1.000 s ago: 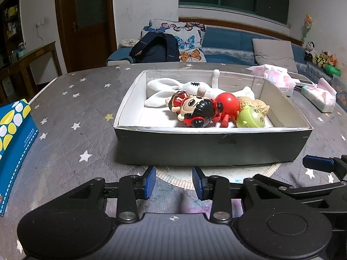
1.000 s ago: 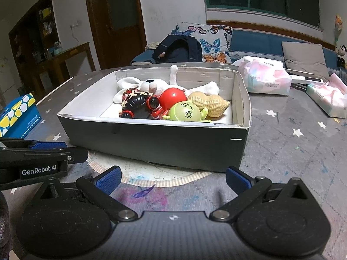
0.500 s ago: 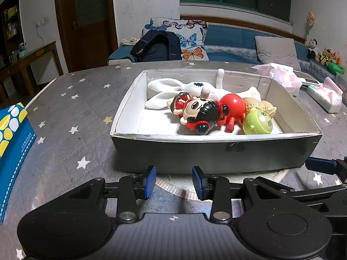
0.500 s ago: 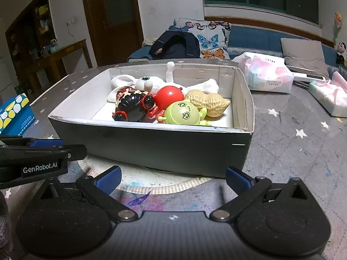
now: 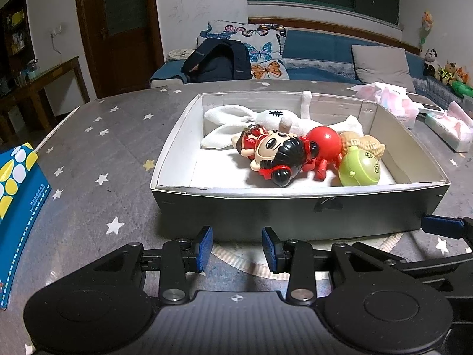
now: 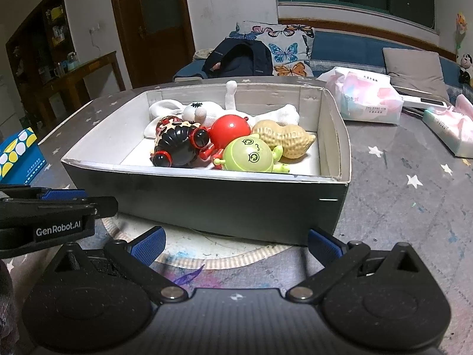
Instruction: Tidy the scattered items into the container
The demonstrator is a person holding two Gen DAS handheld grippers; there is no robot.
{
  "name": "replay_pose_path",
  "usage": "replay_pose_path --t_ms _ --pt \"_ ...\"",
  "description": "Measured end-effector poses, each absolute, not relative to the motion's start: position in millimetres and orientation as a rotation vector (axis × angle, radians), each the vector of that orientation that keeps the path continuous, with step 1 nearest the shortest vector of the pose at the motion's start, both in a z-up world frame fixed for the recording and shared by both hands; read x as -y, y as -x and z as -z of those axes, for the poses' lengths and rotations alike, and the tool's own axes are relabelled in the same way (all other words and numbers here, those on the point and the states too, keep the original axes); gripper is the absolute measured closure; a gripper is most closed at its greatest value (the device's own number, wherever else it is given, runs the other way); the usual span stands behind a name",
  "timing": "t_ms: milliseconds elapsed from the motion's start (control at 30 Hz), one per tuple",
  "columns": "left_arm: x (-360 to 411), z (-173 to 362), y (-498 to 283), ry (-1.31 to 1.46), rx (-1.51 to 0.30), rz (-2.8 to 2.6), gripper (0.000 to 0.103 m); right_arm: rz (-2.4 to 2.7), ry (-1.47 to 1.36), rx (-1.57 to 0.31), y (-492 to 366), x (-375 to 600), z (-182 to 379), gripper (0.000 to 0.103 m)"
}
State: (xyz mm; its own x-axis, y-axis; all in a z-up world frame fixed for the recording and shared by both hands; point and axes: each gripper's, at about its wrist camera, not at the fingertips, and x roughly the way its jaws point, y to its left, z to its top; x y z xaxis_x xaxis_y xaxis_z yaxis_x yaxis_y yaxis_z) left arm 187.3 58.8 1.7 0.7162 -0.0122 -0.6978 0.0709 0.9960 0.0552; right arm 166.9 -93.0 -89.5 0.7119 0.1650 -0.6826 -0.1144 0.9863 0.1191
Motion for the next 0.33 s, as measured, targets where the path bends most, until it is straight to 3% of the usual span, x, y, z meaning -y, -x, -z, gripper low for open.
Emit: replay_pose_path --t_ms 333 --pt "-61.3 -3.4 -190.6 -0.063 -0.765 0.040 0.065 -0.153 -0.072 -0.768 -167.2 93.2 90.8 0.000"
